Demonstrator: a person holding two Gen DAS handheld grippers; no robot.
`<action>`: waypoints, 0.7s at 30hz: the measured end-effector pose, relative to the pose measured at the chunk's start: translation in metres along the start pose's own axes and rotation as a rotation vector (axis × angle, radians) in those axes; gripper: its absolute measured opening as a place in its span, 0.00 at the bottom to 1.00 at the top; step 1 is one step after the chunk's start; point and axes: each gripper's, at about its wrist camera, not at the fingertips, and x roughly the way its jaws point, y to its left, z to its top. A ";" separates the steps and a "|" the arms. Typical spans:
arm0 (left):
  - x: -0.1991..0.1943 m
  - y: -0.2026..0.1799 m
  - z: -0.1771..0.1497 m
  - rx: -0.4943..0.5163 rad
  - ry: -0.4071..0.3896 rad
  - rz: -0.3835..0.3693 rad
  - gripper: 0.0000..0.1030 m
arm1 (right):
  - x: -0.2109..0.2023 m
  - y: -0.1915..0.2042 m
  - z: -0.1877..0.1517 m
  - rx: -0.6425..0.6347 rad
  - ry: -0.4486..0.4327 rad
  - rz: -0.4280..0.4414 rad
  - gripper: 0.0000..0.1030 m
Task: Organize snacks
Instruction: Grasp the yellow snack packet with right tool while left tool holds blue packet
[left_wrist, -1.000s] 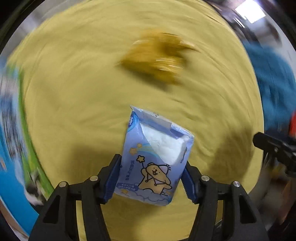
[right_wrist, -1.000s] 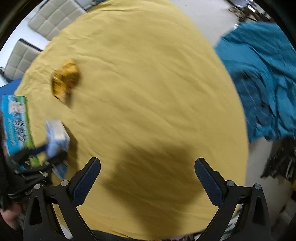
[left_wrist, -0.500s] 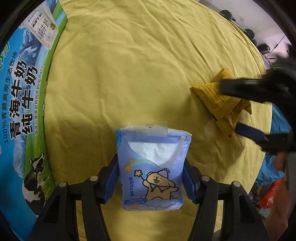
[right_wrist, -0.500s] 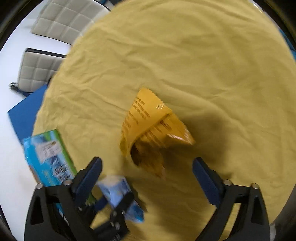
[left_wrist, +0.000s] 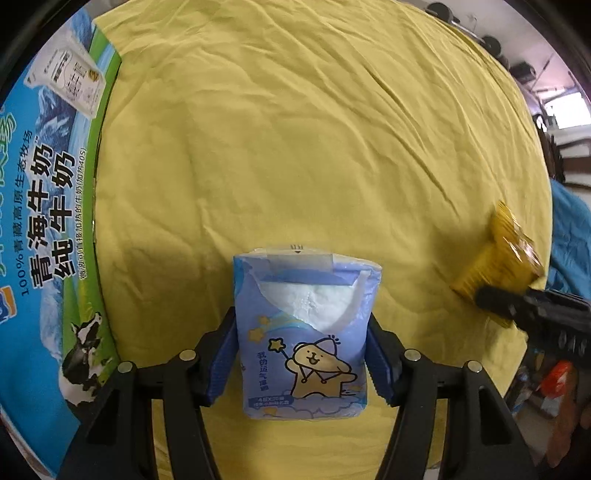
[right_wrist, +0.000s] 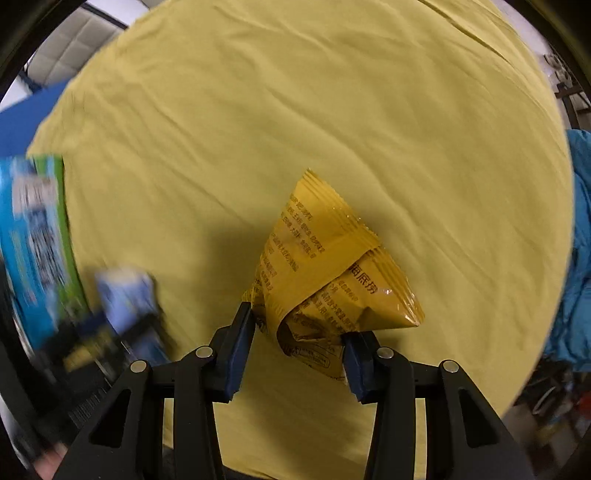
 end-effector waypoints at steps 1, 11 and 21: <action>-0.004 -0.006 -0.004 0.009 0.000 0.007 0.59 | 0.000 -0.003 -0.007 -0.017 0.008 -0.020 0.45; -0.013 -0.011 -0.007 -0.032 0.020 -0.059 0.59 | -0.024 -0.019 -0.040 0.032 -0.112 -0.061 0.81; 0.008 -0.022 -0.011 -0.039 0.062 -0.041 0.64 | -0.030 -0.082 -0.049 0.309 -0.174 0.066 0.80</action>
